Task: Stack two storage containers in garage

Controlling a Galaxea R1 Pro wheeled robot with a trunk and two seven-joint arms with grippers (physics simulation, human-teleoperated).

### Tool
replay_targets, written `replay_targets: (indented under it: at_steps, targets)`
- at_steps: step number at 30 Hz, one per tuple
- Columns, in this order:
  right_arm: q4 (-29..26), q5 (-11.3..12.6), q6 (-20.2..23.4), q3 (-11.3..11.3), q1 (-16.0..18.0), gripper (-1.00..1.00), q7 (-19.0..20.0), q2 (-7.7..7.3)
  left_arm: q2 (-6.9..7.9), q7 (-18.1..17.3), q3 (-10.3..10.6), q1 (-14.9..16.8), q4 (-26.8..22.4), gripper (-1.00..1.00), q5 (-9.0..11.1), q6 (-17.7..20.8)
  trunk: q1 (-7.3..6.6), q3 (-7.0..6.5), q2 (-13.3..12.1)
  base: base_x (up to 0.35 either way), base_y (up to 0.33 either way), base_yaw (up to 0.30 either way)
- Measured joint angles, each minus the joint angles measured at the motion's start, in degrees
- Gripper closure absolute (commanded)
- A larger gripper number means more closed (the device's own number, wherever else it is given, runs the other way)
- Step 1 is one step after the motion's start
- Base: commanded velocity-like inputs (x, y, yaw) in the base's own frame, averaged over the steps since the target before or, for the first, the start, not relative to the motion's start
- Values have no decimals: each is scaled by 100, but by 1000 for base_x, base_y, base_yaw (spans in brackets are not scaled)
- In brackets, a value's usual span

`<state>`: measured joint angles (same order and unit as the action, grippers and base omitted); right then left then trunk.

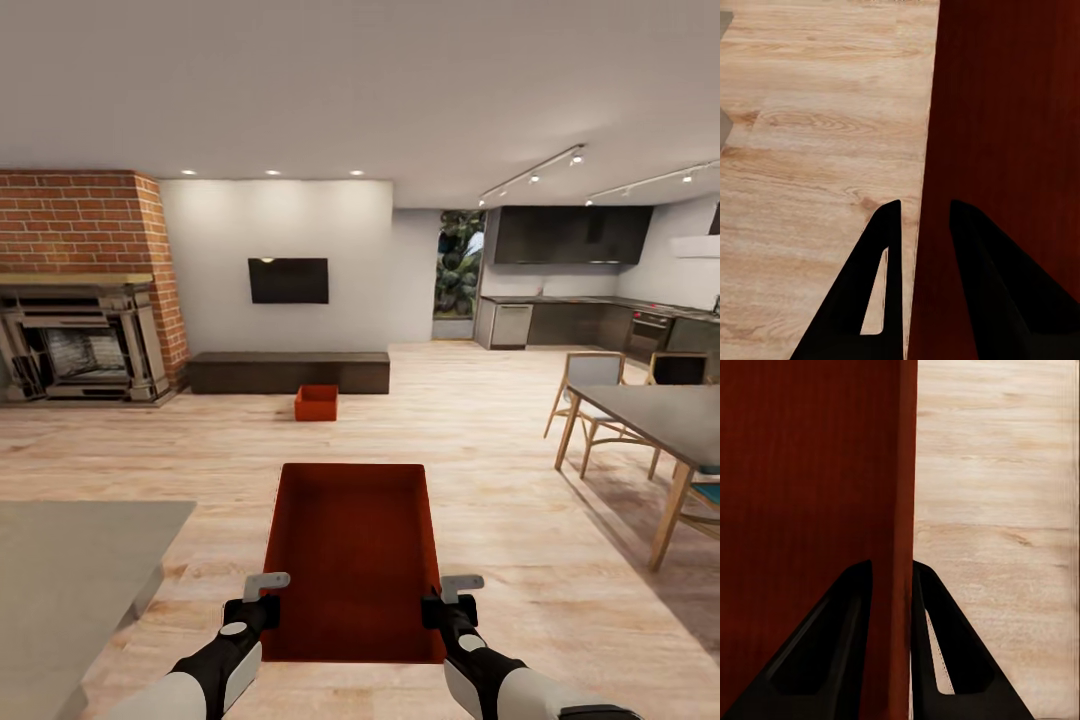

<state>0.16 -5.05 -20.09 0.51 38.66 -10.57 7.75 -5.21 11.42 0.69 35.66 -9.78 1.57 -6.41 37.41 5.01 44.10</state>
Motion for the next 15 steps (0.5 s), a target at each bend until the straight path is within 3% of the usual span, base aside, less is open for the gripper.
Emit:
replay_targets:
  at_steps: [15]
  targets:
    - [1, 20, -3, 16, 0, 100, -3, 2, 1, 3, 3, 0, -2, 100, 0, 0, 0, -49, 0, 0, 0, -262]
